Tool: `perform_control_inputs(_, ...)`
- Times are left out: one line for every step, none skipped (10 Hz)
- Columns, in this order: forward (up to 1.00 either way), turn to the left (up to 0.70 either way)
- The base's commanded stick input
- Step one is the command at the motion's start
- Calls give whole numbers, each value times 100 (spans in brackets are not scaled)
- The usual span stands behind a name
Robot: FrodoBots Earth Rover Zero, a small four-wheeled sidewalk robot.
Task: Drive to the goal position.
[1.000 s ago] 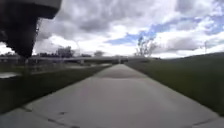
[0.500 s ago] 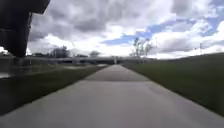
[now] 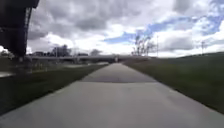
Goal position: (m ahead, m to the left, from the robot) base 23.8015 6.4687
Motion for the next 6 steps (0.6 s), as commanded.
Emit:
perform_control_inputs(100,-3)
perform_control_inputs(100,-37)
perform_control_inputs(100,-39)
perform_control_inputs(100,-23)
perform_control_inputs(100,-5)
perform_control_inputs(100,0)
